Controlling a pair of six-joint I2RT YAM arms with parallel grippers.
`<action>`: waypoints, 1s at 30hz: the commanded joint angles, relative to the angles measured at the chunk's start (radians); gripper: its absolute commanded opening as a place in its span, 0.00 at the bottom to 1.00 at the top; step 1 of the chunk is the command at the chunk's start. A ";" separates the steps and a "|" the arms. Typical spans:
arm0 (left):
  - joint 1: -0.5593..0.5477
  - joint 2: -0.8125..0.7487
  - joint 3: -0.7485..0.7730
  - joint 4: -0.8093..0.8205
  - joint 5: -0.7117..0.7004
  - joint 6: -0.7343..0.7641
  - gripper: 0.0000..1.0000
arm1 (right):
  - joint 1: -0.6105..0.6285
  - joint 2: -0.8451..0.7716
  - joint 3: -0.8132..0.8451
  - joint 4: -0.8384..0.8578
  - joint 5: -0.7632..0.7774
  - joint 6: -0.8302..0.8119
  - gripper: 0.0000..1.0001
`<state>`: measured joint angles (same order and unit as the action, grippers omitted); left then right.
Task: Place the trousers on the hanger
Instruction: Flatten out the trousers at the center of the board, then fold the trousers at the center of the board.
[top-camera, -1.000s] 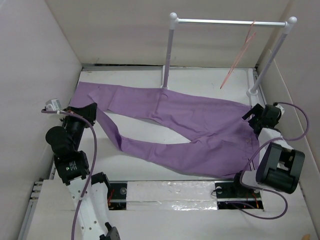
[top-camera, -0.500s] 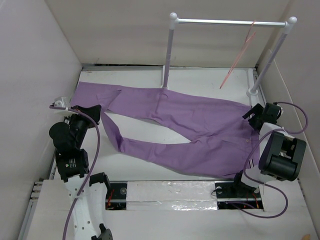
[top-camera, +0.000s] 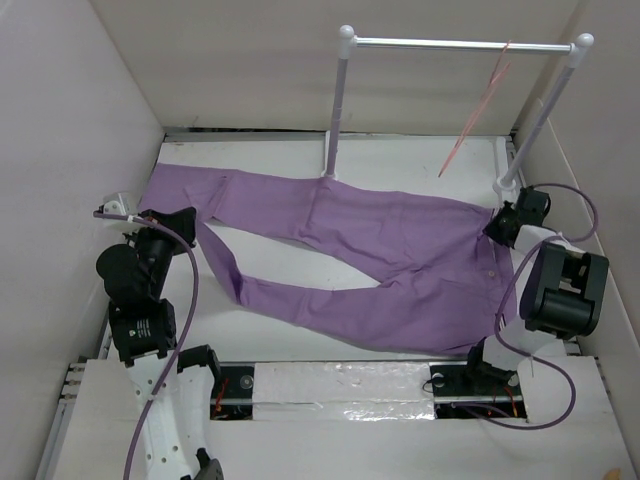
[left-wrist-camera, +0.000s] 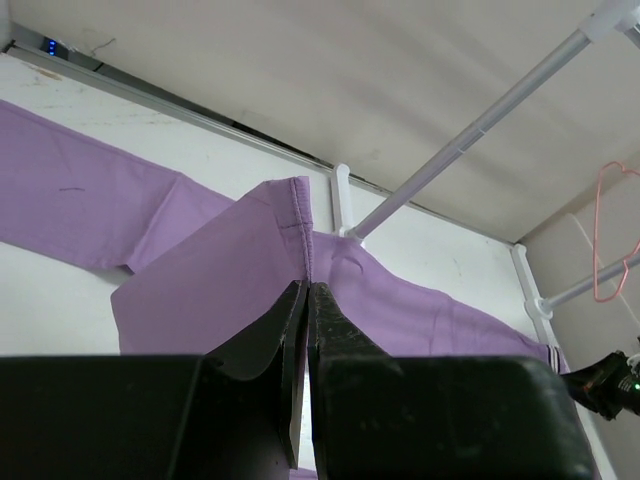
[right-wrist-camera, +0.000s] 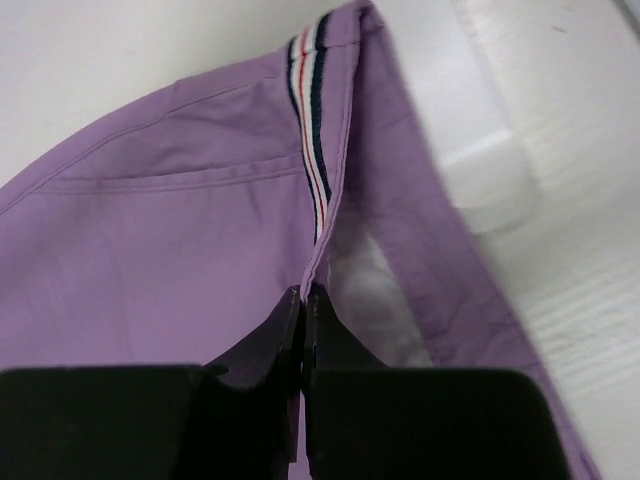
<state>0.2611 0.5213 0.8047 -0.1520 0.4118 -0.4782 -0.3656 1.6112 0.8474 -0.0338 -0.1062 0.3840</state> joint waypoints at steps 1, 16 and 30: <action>-0.005 -0.006 0.048 0.029 -0.027 0.020 0.00 | 0.069 0.001 0.099 -0.003 -0.026 -0.037 0.00; 0.026 0.006 0.050 -0.009 -0.107 0.010 0.00 | 0.105 0.196 0.532 -0.178 0.009 -0.146 0.75; -0.002 0.043 0.093 0.003 -0.105 -0.007 0.00 | -0.117 -0.581 -0.304 -0.104 0.171 0.044 0.00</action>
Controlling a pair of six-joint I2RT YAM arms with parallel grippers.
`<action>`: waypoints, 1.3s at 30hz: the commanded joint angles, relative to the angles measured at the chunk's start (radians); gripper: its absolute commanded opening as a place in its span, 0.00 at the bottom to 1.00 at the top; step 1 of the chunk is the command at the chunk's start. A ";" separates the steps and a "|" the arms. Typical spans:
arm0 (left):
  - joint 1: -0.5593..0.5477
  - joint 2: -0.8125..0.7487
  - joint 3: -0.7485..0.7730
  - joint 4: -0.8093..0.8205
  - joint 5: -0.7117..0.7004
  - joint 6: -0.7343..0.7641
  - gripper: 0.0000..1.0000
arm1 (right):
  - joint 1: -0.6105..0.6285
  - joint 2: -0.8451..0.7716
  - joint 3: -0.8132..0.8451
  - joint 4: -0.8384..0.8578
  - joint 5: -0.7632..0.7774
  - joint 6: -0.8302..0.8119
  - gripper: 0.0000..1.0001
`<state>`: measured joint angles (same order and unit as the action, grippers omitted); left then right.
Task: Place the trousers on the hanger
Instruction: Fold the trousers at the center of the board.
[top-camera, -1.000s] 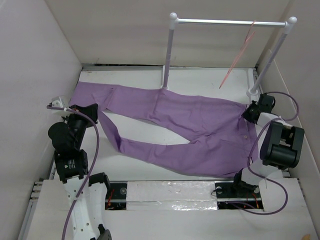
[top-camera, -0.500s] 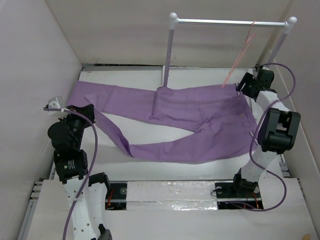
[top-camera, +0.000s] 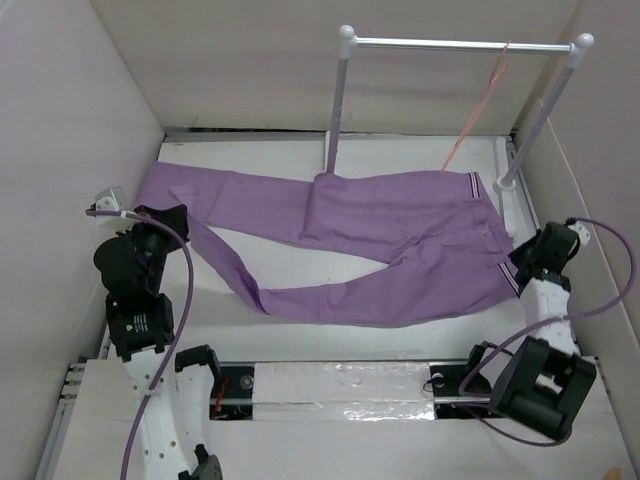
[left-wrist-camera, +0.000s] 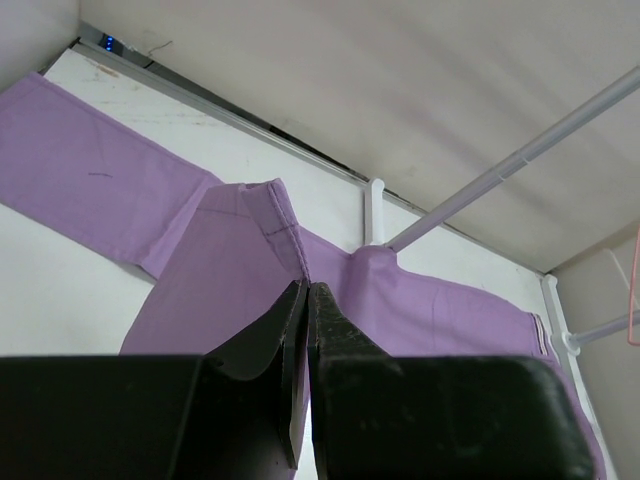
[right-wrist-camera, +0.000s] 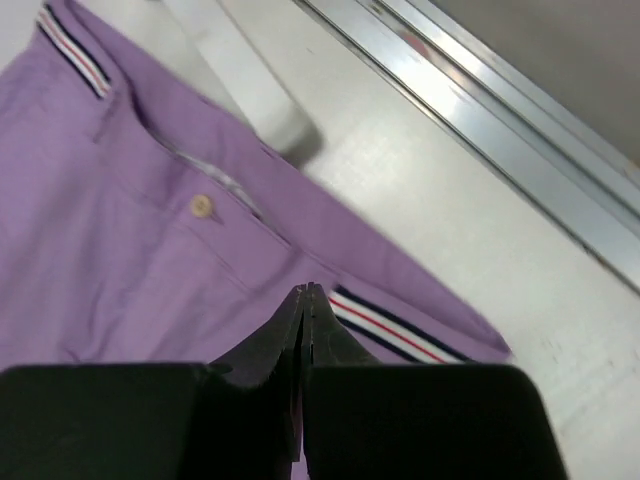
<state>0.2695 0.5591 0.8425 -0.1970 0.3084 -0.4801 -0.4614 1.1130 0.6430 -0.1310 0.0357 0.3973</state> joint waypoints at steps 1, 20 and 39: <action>-0.010 0.005 0.055 0.050 0.007 -0.006 0.00 | -0.043 -0.170 -0.127 -0.004 0.038 0.029 0.00; -0.010 -0.008 0.083 0.019 -0.046 0.020 0.00 | -0.290 -0.058 -0.149 -0.138 -0.104 -0.020 0.67; -0.010 0.001 0.073 0.050 -0.089 -0.002 0.00 | -0.333 -0.095 0.013 -0.143 -0.082 -0.060 0.00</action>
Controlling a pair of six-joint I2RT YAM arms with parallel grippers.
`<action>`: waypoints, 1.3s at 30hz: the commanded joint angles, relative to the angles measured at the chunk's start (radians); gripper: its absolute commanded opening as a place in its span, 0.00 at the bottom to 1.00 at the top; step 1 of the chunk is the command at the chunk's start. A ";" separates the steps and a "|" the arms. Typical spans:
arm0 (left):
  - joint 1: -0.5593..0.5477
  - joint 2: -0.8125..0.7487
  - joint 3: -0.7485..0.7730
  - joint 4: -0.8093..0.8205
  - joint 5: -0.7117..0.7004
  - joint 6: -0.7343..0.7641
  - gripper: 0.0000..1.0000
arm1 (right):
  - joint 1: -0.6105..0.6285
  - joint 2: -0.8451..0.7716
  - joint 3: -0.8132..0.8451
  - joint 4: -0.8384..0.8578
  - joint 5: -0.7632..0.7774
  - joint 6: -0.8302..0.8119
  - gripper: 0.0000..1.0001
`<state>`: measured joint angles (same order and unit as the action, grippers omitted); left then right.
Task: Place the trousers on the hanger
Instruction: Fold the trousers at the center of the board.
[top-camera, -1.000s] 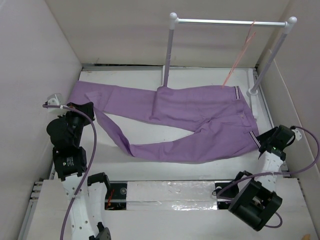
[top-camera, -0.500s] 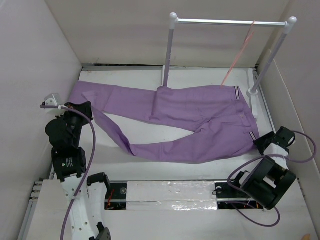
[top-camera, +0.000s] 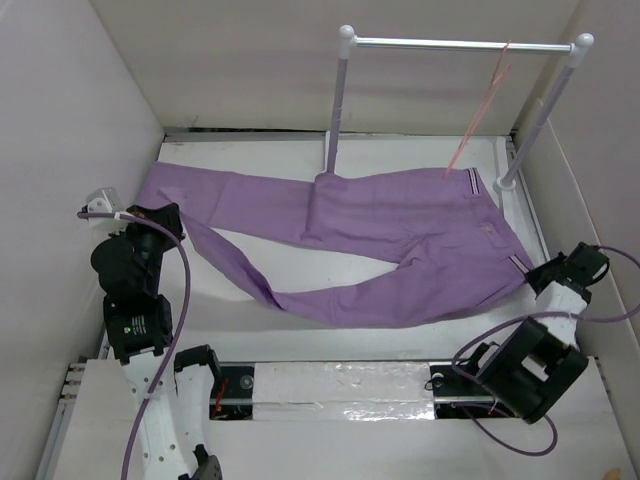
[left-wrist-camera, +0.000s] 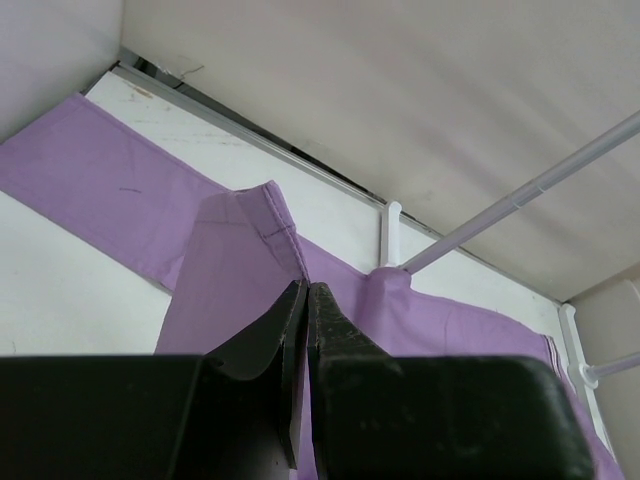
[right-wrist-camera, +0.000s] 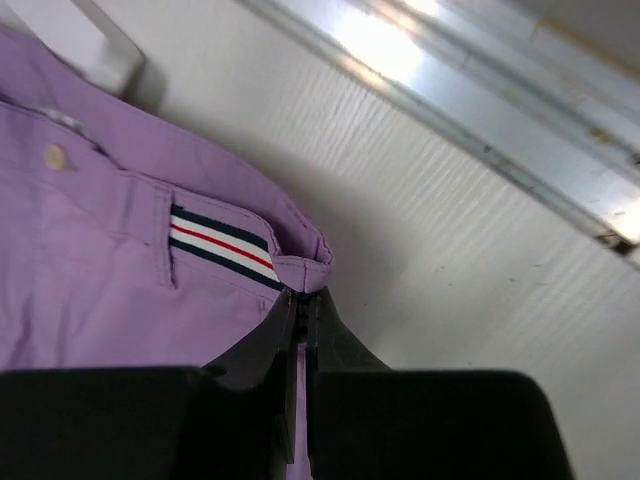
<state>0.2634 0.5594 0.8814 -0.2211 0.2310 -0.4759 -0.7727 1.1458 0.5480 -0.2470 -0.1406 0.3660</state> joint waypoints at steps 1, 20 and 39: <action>-0.004 0.004 0.039 0.080 -0.013 -0.019 0.00 | -0.022 -0.152 0.137 -0.072 0.119 -0.026 0.00; 0.011 0.069 -0.001 0.092 -0.486 -0.185 0.00 | 0.226 -0.276 0.467 -0.295 0.497 -0.027 0.00; 0.039 0.658 0.234 -0.050 -0.794 -0.286 0.00 | 0.426 0.436 1.007 -0.350 0.527 0.028 0.00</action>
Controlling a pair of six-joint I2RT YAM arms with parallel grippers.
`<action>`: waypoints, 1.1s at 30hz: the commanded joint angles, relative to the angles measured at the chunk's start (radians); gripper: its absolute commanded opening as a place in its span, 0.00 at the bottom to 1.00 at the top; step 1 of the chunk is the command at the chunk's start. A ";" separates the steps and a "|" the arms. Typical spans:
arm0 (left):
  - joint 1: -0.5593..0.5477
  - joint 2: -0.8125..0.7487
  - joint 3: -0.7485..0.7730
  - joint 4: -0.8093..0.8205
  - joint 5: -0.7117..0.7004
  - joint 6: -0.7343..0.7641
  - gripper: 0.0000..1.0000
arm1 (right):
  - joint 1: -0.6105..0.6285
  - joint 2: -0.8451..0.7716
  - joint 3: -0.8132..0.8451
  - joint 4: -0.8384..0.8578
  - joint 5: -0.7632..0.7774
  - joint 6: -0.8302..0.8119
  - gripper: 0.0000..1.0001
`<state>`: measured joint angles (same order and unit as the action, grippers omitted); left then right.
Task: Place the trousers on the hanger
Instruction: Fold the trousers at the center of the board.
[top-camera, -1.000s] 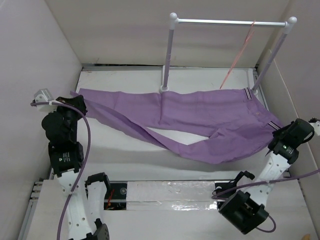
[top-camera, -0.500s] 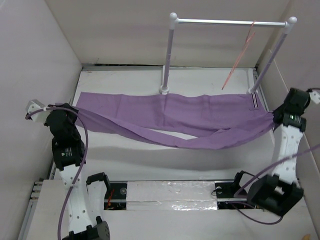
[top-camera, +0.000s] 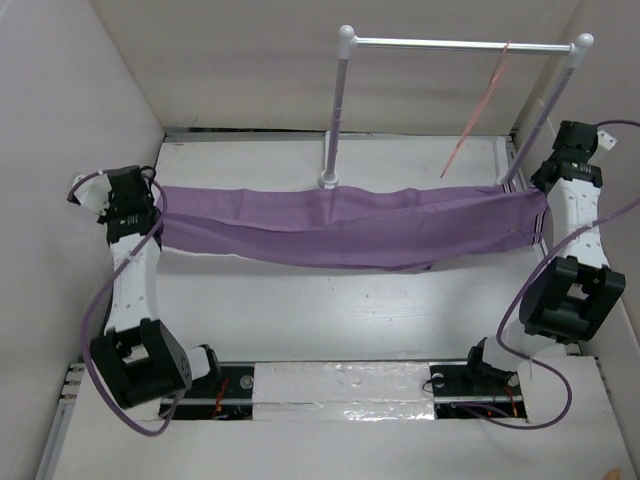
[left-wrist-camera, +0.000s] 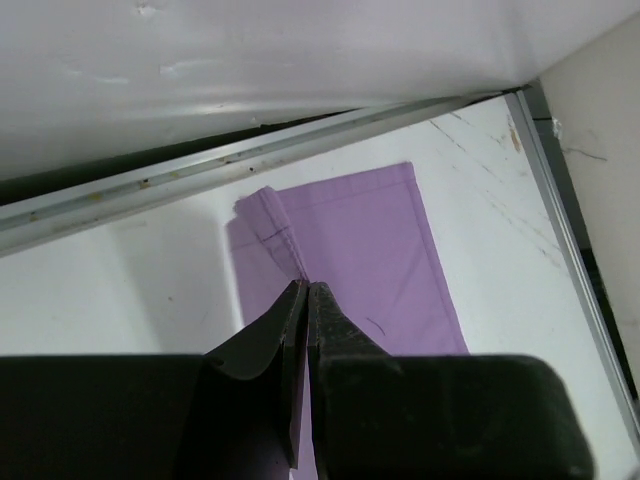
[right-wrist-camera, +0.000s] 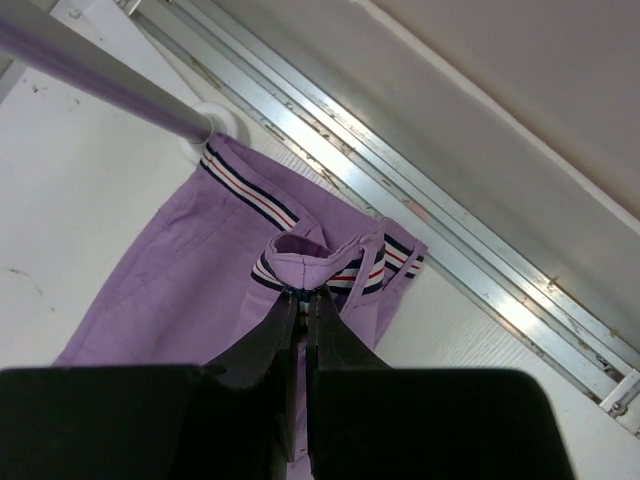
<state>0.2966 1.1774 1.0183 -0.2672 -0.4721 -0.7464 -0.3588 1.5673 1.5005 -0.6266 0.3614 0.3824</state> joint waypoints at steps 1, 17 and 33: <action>0.019 0.072 0.130 0.009 -0.080 0.002 0.00 | 0.012 0.016 0.052 0.060 0.019 0.004 0.00; 0.009 0.488 0.446 -0.075 -0.160 0.130 0.02 | 0.061 0.138 0.119 0.108 0.060 -0.053 0.00; -0.040 0.798 0.765 -0.043 -0.189 0.208 0.10 | 0.070 0.316 0.250 0.145 0.034 -0.077 0.03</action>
<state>0.2680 1.9499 1.7012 -0.3408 -0.6346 -0.5755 -0.2764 1.8744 1.6825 -0.5709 0.3874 0.3149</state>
